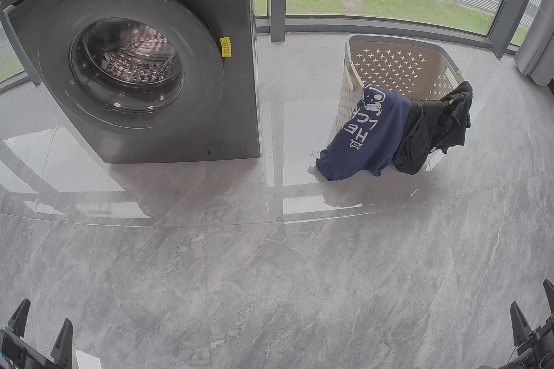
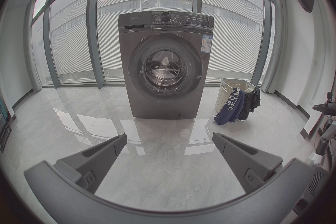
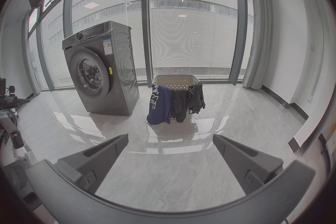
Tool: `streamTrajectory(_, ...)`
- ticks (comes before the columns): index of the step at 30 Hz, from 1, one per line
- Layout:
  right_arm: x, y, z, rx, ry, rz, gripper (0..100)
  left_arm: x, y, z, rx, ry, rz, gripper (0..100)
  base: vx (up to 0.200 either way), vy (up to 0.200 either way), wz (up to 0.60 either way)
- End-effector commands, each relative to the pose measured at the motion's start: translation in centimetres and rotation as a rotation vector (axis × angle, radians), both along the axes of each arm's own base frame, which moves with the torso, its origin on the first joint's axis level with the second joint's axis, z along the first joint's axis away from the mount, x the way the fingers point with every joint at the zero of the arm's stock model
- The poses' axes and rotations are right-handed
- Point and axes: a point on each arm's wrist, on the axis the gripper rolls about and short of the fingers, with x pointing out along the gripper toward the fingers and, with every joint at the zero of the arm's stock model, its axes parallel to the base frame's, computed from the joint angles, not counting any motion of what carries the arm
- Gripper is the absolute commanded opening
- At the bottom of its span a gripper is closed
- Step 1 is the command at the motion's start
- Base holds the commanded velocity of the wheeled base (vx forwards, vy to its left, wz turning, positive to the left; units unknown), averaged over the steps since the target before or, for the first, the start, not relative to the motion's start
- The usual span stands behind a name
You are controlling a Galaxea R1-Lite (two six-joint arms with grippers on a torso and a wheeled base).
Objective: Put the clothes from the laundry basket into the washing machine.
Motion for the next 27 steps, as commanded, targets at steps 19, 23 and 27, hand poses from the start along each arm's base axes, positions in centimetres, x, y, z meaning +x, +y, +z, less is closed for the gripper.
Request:
streamTrajectory(19,0.01,0.00,-0.48,-0.001,0.001,-0.001,100,0.04,0.00,-0.42,-0.002,0.006,0.000,100,0.000,-0.095,0.09)
streamTrajectory(23,0.01,0.00,-0.48,-0.001,0.001,-0.001,100,0.04,0.00,-0.42,-0.002,0.006,0.000,100,0.000,-0.200,0.00)
streamTrajectory(27,0.01,0.00,-0.48,-0.001,0.001,-0.001,100,0.04,0.00,-0.42,-0.002,0.006,0.000,100,0.000,0.000,0.00)
